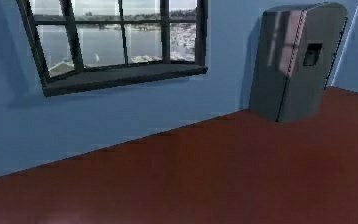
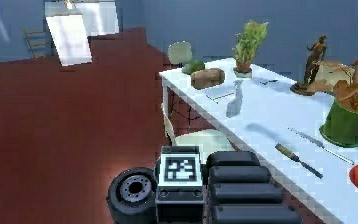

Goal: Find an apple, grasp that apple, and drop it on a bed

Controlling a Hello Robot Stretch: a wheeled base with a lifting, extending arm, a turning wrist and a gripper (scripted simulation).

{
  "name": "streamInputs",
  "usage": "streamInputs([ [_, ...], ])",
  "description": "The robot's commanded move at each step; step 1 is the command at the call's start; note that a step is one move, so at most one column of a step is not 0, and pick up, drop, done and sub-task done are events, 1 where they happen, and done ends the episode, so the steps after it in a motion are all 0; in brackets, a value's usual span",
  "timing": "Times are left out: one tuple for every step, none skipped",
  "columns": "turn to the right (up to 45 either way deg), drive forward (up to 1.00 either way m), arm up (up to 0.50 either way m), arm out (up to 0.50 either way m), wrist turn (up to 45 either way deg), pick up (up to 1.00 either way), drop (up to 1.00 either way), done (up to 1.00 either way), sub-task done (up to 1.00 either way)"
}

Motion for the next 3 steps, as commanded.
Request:
streamInputs([
  [0.0, 0.30, 0.00, 0.00, 0.0, 0.00, 0.00, 0.00, 0.00],
  [45.0, 0.00, 0.00, 0.00, 0.0, 0.00, 0.00, 0.00, 0.00],
  [21.0, 0.00, 0.00, 0.00, 0.0, 0.00, 0.00, 0.00, 0.00],
])
